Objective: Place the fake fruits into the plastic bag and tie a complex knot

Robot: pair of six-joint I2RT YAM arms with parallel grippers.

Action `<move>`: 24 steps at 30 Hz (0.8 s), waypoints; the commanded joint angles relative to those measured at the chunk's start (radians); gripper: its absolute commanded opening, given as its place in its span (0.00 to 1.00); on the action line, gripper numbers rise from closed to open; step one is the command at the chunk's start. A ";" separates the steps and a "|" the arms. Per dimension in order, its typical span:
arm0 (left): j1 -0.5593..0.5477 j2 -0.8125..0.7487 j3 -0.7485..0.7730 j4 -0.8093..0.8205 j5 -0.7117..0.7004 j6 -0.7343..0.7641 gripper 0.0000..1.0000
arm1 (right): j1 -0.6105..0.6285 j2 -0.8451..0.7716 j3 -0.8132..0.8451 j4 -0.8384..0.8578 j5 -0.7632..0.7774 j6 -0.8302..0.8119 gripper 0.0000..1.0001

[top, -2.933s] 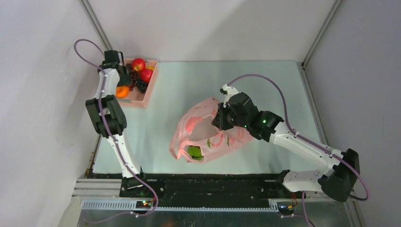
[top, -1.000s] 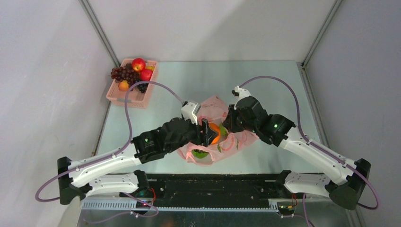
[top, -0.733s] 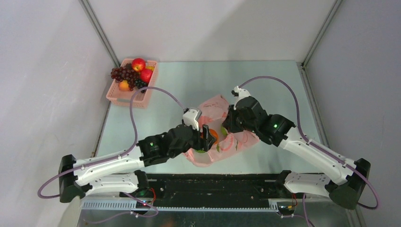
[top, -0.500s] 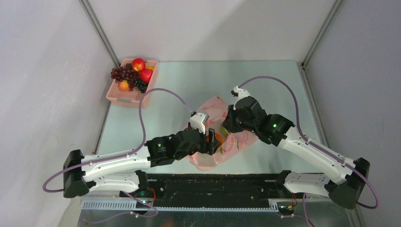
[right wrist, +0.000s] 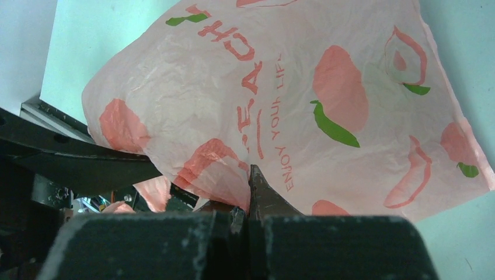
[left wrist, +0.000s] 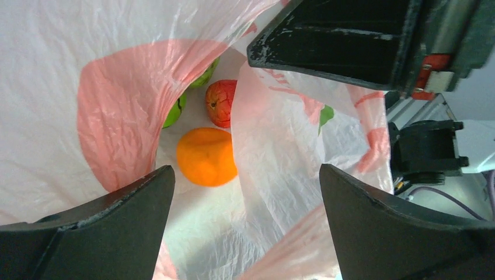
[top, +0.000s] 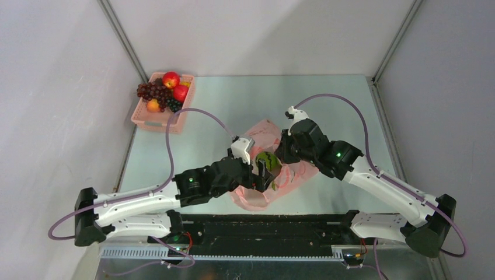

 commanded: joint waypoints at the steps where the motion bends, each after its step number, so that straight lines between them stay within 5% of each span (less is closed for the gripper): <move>1: -0.007 -0.080 0.031 0.001 0.032 0.068 0.99 | 0.004 0.003 0.024 0.018 0.021 -0.010 0.00; 11: -0.006 -0.322 0.047 -0.171 0.165 0.214 0.99 | -0.006 0.038 0.033 0.114 -0.058 -0.260 0.00; 19: -0.006 -0.516 -0.018 -0.392 -0.164 0.131 0.99 | -0.011 0.166 0.122 0.153 -0.156 -0.444 0.00; 24: -0.005 -0.617 -0.063 -0.470 -0.214 0.097 0.99 | -0.021 0.297 0.219 0.195 -0.208 -0.541 0.00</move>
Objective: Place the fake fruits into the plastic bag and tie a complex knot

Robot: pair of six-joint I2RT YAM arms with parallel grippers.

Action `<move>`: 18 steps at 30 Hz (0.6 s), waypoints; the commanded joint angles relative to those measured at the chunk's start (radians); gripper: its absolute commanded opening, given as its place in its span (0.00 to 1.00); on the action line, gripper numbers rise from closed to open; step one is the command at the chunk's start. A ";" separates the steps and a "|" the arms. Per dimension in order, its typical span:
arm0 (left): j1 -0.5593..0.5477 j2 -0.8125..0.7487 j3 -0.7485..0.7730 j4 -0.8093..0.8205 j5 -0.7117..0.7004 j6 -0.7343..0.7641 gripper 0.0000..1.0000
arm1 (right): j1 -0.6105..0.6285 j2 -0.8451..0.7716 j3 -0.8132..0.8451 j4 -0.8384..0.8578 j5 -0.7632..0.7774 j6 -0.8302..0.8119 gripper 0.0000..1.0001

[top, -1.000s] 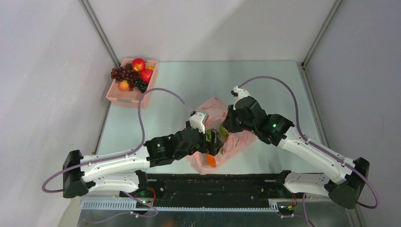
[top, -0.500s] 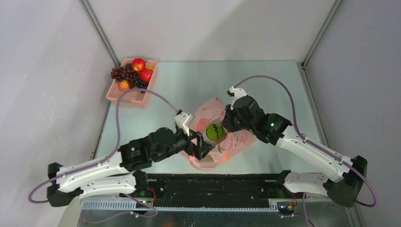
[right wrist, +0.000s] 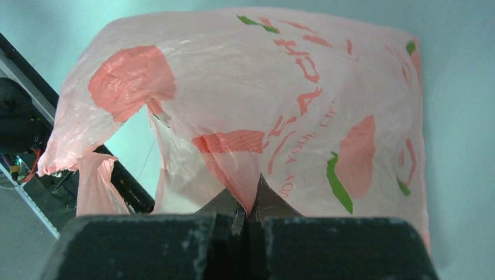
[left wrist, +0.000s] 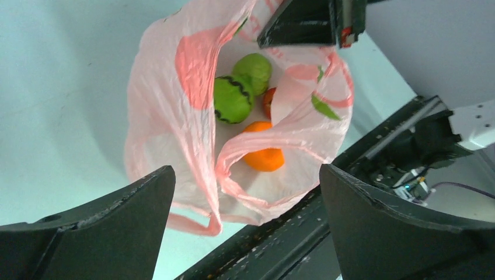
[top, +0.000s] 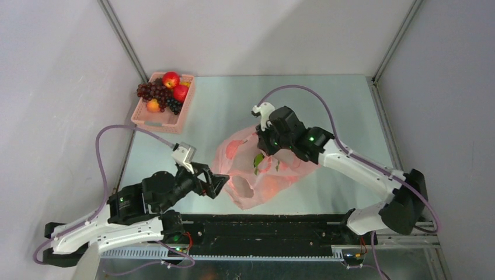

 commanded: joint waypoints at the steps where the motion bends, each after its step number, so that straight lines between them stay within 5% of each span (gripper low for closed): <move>1: -0.005 -0.065 -0.041 -0.099 -0.098 -0.042 0.99 | -0.013 0.098 0.144 0.094 -0.085 -0.126 0.00; 10: -0.004 -0.101 -0.126 -0.109 -0.154 -0.068 0.98 | -0.025 0.362 0.440 0.013 -0.179 -0.217 0.00; 15: -0.004 -0.117 -0.183 -0.093 -0.263 -0.137 0.76 | -0.024 0.400 0.459 0.005 -0.201 -0.219 0.00; 18: -0.005 -0.108 -0.202 -0.104 -0.310 -0.164 0.74 | -0.026 0.394 0.441 0.008 -0.214 -0.218 0.00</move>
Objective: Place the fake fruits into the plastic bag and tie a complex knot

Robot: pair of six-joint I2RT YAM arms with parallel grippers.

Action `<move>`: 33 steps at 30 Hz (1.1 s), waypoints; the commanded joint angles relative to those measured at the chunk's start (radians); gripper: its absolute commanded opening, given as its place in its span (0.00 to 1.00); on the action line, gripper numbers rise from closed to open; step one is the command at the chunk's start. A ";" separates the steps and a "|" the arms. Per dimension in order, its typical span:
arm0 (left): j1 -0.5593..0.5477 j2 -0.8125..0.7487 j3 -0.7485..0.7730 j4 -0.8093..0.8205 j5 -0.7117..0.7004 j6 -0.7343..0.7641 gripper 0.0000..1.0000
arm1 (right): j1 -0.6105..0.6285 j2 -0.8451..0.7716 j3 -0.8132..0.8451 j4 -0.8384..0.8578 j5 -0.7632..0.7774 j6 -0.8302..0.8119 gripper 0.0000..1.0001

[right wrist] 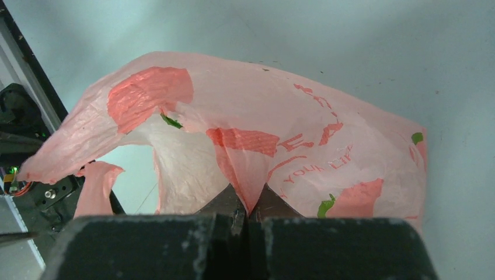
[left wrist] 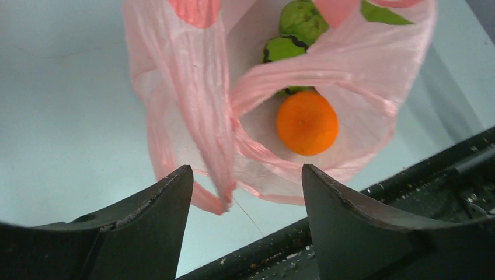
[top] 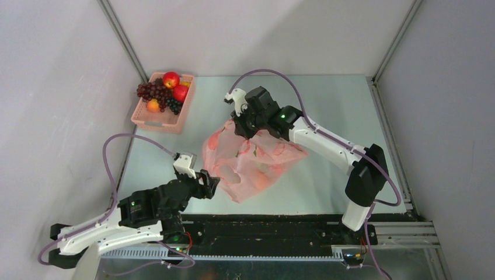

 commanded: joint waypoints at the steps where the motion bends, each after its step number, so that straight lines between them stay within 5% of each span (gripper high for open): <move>1: -0.004 -0.001 -0.017 0.019 -0.126 -0.067 0.74 | -0.004 -0.010 0.023 0.009 -0.041 -0.021 0.00; 11: 0.010 0.071 -0.048 0.059 -0.061 -0.042 0.56 | -0.028 -0.046 -0.014 0.019 -0.070 -0.012 0.00; 24: 0.095 0.134 -0.005 0.140 0.107 0.103 0.00 | -0.048 -0.106 -0.018 -0.021 -0.072 -0.007 0.01; 27: 0.129 0.161 0.043 0.179 0.225 0.225 0.00 | -0.055 -0.167 -0.003 -0.067 -0.029 0.024 0.28; 30: 0.177 0.191 0.107 0.183 0.308 0.305 0.00 | -0.056 -0.241 0.000 -0.129 0.055 0.083 0.69; 33: 0.218 0.225 0.145 0.171 0.342 0.369 0.00 | -0.030 -0.368 -0.025 -0.174 0.103 0.126 0.80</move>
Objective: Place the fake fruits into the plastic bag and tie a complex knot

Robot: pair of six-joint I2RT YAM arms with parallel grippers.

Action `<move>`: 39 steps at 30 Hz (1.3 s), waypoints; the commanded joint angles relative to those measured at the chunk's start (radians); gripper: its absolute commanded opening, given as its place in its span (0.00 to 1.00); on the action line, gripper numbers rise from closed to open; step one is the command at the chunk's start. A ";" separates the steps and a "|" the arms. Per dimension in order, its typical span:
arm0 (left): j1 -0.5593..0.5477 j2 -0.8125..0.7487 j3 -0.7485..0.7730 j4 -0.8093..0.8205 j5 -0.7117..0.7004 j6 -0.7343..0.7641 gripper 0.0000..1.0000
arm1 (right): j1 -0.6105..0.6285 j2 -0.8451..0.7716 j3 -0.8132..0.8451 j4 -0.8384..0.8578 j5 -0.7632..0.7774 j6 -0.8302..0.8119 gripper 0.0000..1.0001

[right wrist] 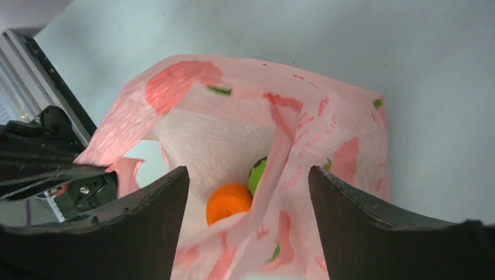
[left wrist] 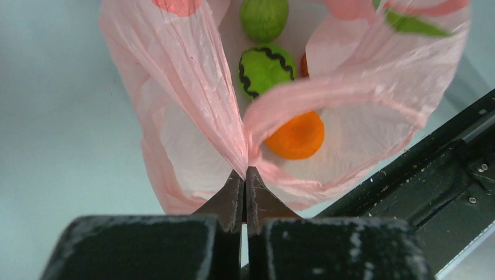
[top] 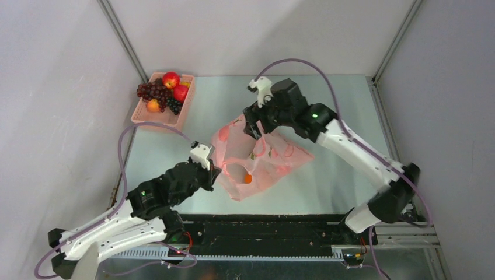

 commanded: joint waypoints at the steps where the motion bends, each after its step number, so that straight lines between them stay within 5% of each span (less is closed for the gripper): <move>1: 0.049 0.030 0.091 0.047 0.107 0.164 0.00 | 0.033 -0.205 -0.036 -0.060 0.113 0.069 0.82; 5: 0.087 0.044 0.102 0.053 0.143 0.215 0.00 | 0.203 -0.392 -0.142 -0.016 0.255 0.082 0.83; 9: 0.110 0.052 0.107 0.057 0.146 0.254 0.00 | 0.500 -0.464 -0.226 0.059 0.409 0.055 0.83; 17: 0.171 0.002 0.059 0.103 0.151 0.247 0.00 | 0.810 -0.243 -0.272 0.157 0.611 0.005 0.72; 27: 0.213 -0.008 0.053 0.103 0.166 0.242 0.00 | 0.778 0.031 -0.278 0.166 0.647 -0.016 0.61; 39: 0.241 0.002 0.045 0.104 0.193 0.244 0.00 | 0.721 0.097 -0.344 0.147 0.700 -0.006 0.70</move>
